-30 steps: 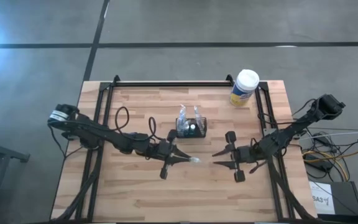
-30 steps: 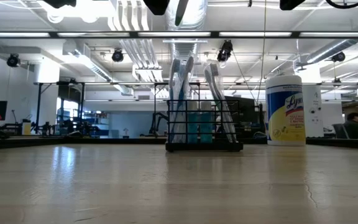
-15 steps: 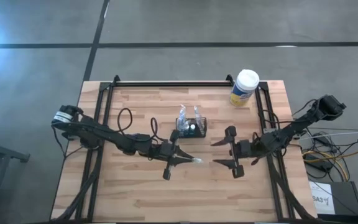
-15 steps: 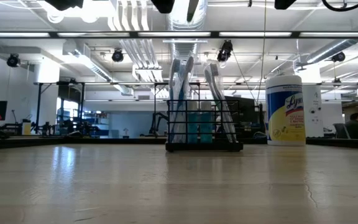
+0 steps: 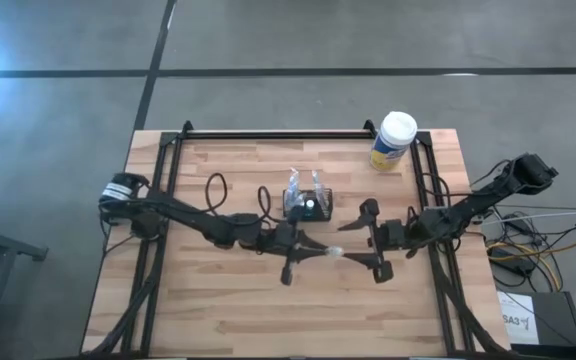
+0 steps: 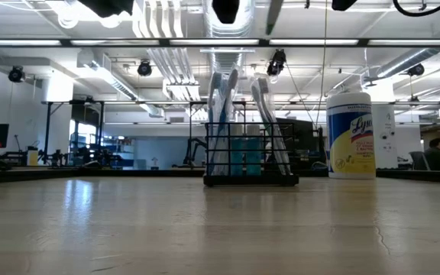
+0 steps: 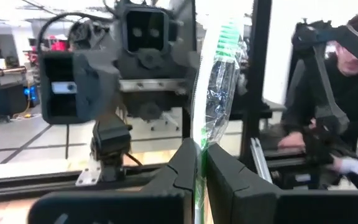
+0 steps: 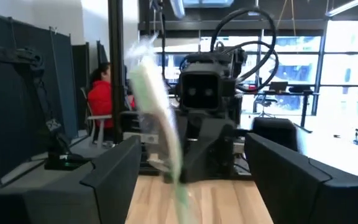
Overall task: Pick & Place toothbrushing station
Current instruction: Put the green toothbrush into the black wire organizer
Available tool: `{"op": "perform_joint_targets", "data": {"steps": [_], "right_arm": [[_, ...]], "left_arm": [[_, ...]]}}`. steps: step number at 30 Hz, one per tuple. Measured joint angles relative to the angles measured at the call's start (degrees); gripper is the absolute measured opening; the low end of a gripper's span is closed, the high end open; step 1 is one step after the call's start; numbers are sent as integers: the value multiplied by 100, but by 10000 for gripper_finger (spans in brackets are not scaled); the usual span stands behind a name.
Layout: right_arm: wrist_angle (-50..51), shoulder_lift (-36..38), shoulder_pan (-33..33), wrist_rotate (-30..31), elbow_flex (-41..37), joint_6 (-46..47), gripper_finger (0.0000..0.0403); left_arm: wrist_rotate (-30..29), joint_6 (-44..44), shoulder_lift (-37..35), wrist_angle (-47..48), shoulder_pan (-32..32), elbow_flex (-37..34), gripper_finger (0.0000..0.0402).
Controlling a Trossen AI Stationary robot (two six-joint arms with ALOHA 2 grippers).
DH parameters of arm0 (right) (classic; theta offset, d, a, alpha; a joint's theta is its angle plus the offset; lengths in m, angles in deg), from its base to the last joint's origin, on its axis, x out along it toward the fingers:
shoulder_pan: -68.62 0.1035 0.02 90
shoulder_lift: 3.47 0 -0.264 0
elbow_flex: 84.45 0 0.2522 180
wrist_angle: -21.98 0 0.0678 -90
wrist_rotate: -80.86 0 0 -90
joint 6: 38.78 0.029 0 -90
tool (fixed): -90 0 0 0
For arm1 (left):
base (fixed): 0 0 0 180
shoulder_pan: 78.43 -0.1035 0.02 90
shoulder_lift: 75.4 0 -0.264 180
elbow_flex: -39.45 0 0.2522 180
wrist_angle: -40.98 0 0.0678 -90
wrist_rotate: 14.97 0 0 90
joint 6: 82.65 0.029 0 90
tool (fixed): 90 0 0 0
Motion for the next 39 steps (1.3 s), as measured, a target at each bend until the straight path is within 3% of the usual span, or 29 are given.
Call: {"op": "perform_joint_targets", "data": {"steps": [9,15,19,27,33,39], "right_arm": [[59,0,-9,27,0,2,256],[47,0,-24,70,0,26,219],[48,0,-24,70,0,116,169],[49,0,-24,101,0,14,22],[52,0,-26,108,0,-24,14],[146,33,-13,96,0,27,12]], "left_arm": [[-9,-197,336,296,-270,584,17],[9,-225,452,485,-287,737,17],[7,-249,483,492,-299,751,17],[21,-318,483,476,-308,751,17],[22,-345,483,481,-310,749,18],[33,-473,450,615,-310,749,67]]}}
